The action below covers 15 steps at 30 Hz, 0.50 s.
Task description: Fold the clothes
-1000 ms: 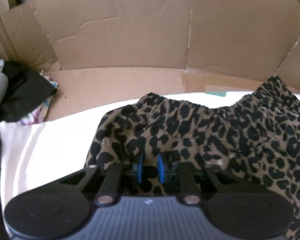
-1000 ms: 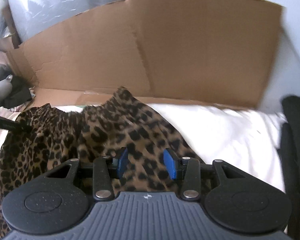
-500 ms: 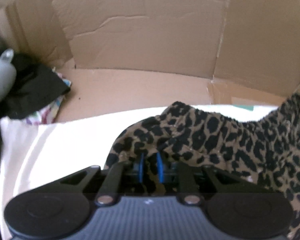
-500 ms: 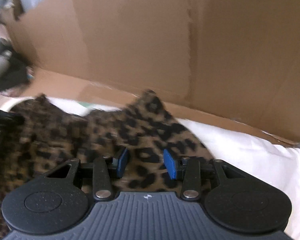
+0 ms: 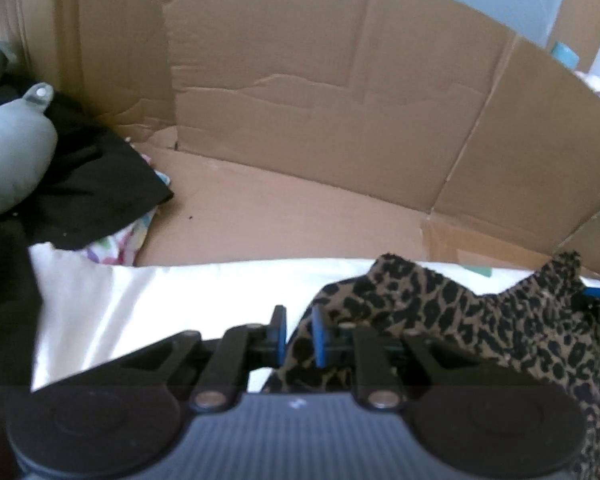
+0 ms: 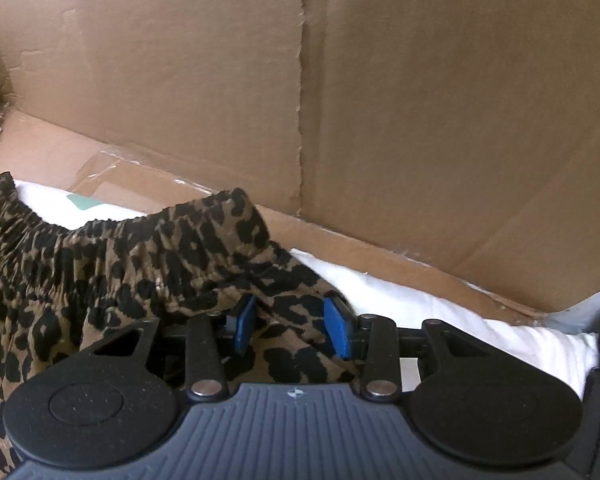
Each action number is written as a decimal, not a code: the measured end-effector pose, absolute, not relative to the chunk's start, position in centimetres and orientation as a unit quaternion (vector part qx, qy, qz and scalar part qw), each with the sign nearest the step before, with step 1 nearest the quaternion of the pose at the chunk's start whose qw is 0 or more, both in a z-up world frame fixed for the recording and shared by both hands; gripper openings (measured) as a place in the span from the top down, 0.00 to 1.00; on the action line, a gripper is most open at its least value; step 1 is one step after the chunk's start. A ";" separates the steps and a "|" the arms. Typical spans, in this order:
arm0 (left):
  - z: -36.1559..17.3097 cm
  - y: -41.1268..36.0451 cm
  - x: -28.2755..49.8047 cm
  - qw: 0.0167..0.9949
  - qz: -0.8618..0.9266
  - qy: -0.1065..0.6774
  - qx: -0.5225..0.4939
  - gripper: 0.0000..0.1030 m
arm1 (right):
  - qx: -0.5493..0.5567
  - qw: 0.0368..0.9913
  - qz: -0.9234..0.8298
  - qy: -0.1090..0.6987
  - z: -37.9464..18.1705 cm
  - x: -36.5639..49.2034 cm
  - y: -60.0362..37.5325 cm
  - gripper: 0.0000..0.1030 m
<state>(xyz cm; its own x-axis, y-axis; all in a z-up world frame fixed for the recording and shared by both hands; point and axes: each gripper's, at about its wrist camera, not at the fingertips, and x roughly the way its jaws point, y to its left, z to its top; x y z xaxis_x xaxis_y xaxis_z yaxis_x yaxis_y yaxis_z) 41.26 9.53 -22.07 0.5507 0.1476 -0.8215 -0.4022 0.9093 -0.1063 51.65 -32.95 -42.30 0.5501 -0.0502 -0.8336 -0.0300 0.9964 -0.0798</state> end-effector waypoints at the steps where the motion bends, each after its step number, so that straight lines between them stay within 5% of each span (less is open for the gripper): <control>1: -21.7 9.5 40.8 0.872 0.151 0.443 -0.143 0.86 | -0.040 0.878 -0.010 0.476 -42.0 51.6 -33.1 0.62; 9: -21.9 7.4 38.0 0.878 0.070 0.455 -0.129 0.85 | -0.027 0.906 0.060 0.417 -38.0 46.3 -33.5 0.59; 15: -25.4 6.7 37.0 0.856 0.119 0.496 -0.080 0.86 | -0.053 0.894 0.092 0.435 -40.5 42.6 -32.2 0.59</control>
<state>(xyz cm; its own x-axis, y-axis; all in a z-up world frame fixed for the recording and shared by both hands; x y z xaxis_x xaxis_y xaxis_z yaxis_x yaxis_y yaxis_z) 37.02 6.66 -25.45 0.4798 0.1237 -0.8686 -0.2829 0.9590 -0.0197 42.55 -32.23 -40.53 0.6047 0.1183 -0.7876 -0.2108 0.9774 -0.0150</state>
